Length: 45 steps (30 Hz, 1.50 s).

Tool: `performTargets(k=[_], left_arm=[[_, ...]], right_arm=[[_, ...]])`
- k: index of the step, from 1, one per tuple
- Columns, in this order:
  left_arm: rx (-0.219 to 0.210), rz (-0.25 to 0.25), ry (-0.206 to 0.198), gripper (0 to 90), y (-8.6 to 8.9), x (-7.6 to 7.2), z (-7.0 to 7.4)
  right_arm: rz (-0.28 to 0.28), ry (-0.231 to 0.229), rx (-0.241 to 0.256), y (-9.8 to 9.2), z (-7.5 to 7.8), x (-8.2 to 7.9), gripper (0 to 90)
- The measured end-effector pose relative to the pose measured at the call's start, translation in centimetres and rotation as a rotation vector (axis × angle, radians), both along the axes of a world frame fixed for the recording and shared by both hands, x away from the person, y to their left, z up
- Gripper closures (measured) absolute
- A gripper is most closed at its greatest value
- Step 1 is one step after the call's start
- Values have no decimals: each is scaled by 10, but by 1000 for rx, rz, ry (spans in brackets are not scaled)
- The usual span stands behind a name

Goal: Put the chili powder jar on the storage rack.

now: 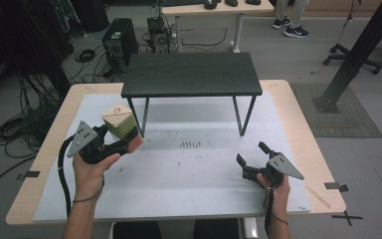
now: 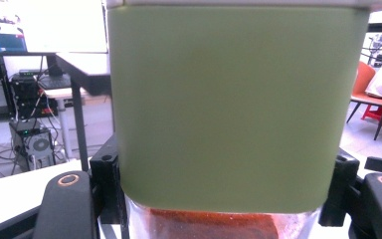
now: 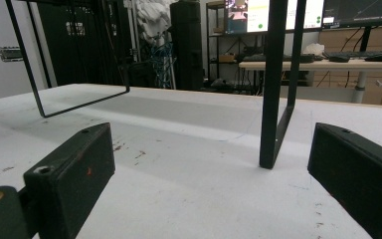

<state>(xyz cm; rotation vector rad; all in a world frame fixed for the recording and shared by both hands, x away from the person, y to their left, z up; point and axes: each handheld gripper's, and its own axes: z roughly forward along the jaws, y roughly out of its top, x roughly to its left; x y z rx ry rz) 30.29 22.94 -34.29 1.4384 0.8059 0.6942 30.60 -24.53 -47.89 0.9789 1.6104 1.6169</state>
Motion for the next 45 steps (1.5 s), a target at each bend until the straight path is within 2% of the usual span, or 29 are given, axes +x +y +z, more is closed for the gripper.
performTargets(k=[23, 37, 45], left_arm=[[-18, -18, -7, 292, -23, 30, 45], [-10, -14, -8, 292, -26, 50, 76], [-34, -11, -10, 292, -26, 63, 88]], right_arm=[[2, -5, -2, 0, 0, 0, 45], [2, -8, 0, 0, 0, 0, 45], [2, -8, 0, 0, 0, 0, 45]])
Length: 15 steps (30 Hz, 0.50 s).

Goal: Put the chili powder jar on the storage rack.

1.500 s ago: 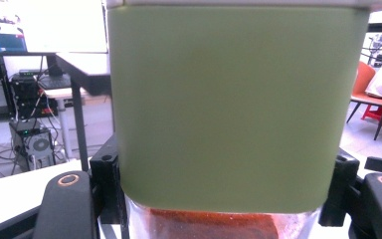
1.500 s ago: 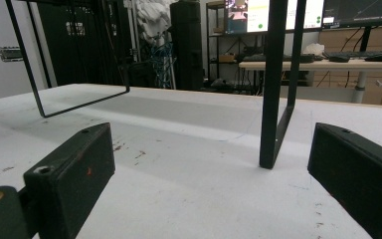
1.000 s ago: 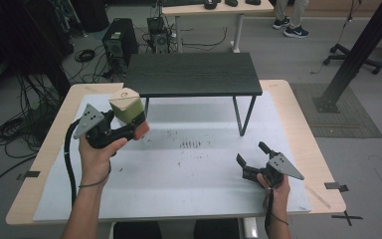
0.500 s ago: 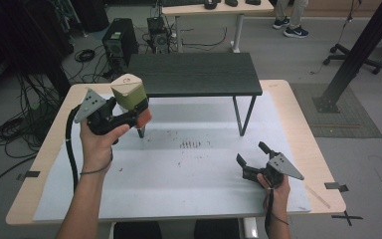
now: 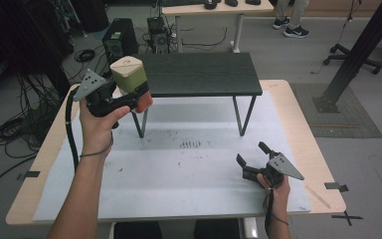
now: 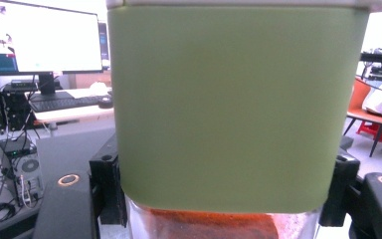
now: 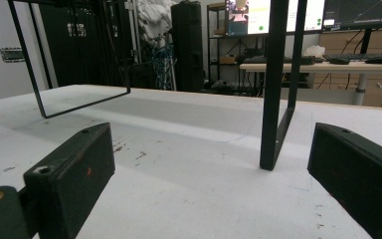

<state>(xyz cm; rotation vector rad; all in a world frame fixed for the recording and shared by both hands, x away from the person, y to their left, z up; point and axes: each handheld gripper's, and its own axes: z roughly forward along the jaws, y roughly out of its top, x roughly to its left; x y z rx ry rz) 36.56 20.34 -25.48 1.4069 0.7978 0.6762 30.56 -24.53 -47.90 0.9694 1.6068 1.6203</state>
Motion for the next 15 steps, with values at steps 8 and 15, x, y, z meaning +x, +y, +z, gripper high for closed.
performTargets(k=[8, 15], left_arm=[[8, 10, 1, 292, 3, 15, 10], [25, 26, 12, 292, 1, 32, 13]], right_arm=[[0, 0, 0, 0, 0, 0, 45], [-1, 0, 0, 0, 0, 0, 44]])
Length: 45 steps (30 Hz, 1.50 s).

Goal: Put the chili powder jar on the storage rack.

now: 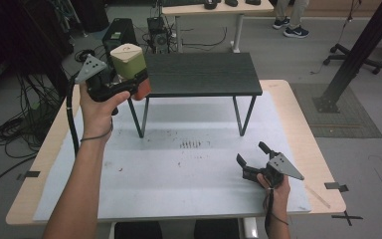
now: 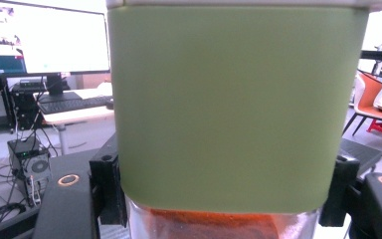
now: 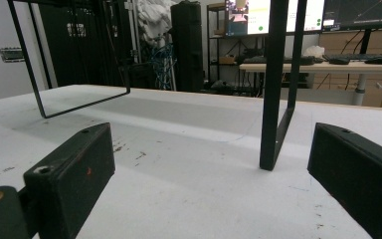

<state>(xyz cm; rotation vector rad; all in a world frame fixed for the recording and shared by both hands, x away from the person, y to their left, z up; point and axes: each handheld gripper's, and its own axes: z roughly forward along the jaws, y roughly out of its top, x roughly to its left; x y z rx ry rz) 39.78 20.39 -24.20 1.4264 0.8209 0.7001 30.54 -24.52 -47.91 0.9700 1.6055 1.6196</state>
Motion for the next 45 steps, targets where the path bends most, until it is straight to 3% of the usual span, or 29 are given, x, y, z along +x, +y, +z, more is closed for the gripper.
performTargets(k=[9, 21, 45], left_arm=[[-1, 6, 12, 292, -2, 20, -3], [18, 23, 16, 291, -5, 34, -13], [51, 36, -17, 290, -9, 36, -16]], right_arm=[[-2, 1, 1, 0, 0, 0, 44], [0, 2, 4, 0, 0, 0, 44], [-1, 0, 5, 0, 0, 0, 44]])
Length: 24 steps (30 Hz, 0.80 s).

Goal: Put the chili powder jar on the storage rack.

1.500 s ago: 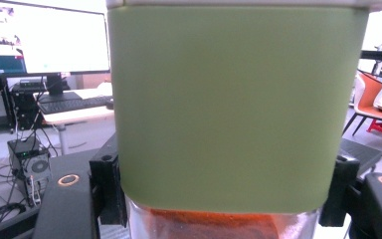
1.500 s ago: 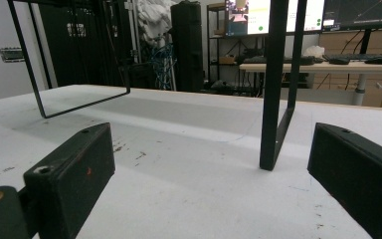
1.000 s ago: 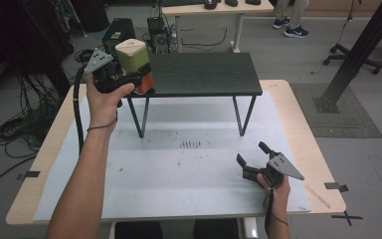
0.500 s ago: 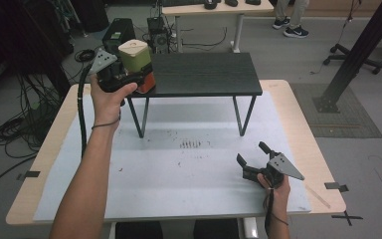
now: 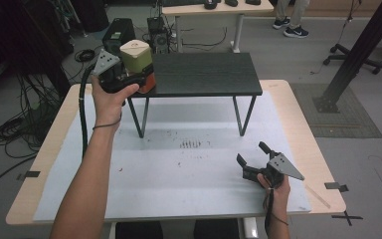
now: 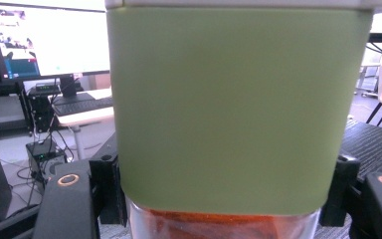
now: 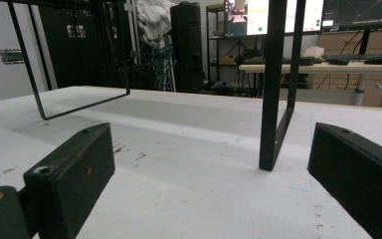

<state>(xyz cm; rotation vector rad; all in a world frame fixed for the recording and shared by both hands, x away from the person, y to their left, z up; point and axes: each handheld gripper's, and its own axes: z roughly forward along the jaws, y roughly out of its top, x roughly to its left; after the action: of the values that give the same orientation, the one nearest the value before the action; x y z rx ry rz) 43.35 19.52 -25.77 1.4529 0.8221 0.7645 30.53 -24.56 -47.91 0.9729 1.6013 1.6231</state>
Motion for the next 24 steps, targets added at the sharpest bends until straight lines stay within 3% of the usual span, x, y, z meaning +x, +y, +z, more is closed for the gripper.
performTargets(k=[24], left_arm=[[-1, 6, -3, 290, -1, 2, 0]], right_arm=[[-1, -2, 0, 0, 0, 0, 44]])
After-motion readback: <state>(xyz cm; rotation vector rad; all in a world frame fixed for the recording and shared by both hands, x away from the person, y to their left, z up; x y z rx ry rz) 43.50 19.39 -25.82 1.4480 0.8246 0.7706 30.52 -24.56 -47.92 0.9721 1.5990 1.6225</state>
